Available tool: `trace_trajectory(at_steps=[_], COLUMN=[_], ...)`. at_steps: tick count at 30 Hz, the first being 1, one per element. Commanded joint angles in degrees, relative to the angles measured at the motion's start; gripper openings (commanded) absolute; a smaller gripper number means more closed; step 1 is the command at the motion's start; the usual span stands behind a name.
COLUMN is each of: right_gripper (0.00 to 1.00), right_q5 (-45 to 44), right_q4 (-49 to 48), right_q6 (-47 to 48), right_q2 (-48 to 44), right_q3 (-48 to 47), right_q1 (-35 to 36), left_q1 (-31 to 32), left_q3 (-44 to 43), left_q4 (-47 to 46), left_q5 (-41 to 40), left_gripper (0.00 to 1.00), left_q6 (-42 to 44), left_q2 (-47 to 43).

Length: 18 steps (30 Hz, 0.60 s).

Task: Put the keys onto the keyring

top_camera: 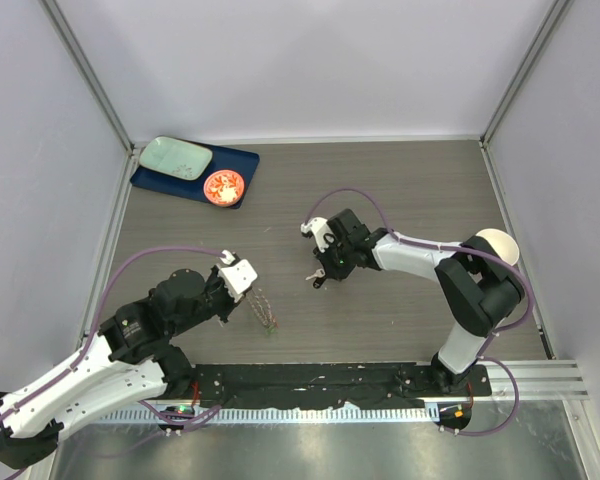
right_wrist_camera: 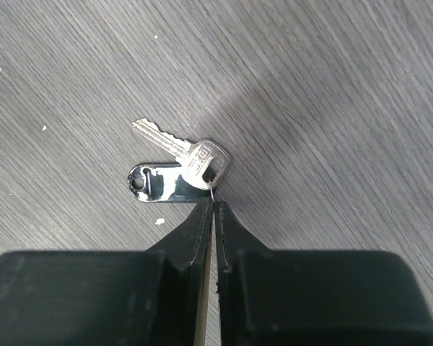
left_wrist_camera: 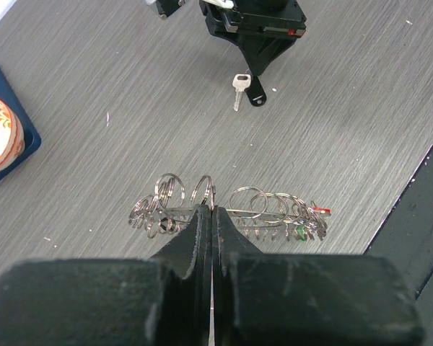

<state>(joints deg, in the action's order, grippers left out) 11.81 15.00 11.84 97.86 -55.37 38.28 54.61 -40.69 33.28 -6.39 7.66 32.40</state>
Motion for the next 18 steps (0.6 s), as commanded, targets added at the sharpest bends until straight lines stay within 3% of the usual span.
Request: trace_trajectory(at_steps=[1,12,18], right_gripper=[0.12,0.16,0.07], right_q5=[-0.9,0.0,0.7], right_q4=[-3.4,-3.4,-4.5], right_q6=[0.4,0.9,2.0], right_q2=[-0.8,-0.6,-1.8], right_q3=[2.2,2.3,3.3], right_q1=[0.3,0.3,0.5], left_q1=[-0.3,-0.3,-0.3], left_q3=[-2.0,-2.1,-2.0], left_q4=[-2.6,-2.6,-2.8], left_q5=[0.5,0.4,0.4], left_gripper=[0.0,0.0,0.0], left_q6=[-0.5,-0.5,-0.5], left_q2=[0.0,-0.1,-0.1])
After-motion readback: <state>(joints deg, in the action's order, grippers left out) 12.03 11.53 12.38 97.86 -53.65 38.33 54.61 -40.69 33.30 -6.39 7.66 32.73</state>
